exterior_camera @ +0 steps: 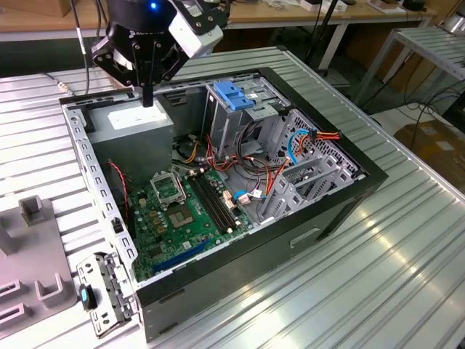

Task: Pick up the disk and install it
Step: 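Reach for the disk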

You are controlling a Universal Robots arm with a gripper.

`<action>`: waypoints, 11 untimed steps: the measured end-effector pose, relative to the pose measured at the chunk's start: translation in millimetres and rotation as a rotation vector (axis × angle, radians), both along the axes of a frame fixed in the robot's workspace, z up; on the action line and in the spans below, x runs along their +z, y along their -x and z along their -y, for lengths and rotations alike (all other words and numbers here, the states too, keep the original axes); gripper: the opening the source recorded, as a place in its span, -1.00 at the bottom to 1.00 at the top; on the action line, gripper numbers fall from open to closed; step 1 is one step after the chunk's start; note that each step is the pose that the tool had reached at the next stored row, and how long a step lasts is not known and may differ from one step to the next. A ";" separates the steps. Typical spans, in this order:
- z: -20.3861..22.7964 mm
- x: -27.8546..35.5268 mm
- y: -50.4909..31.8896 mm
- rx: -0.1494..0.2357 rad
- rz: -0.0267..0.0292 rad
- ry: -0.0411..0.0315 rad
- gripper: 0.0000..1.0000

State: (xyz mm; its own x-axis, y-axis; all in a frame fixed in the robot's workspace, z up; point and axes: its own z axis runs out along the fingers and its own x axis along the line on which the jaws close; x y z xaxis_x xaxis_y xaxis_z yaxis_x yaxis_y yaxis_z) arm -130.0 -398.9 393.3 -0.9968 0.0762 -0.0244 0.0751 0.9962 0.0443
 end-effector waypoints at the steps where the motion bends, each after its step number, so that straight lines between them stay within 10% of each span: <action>1: 0.0 0.0 0.6 0.000 0.0000 0.0000 -0.79; 11: 0.0 -0.2 7.1 0.000 0.0000 0.0000 -0.79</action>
State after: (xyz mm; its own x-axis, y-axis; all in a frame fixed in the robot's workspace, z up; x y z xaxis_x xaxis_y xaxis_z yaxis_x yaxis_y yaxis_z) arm -137.1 -398.9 393.1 -0.9968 0.0762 -0.0244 0.0751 0.9962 0.0443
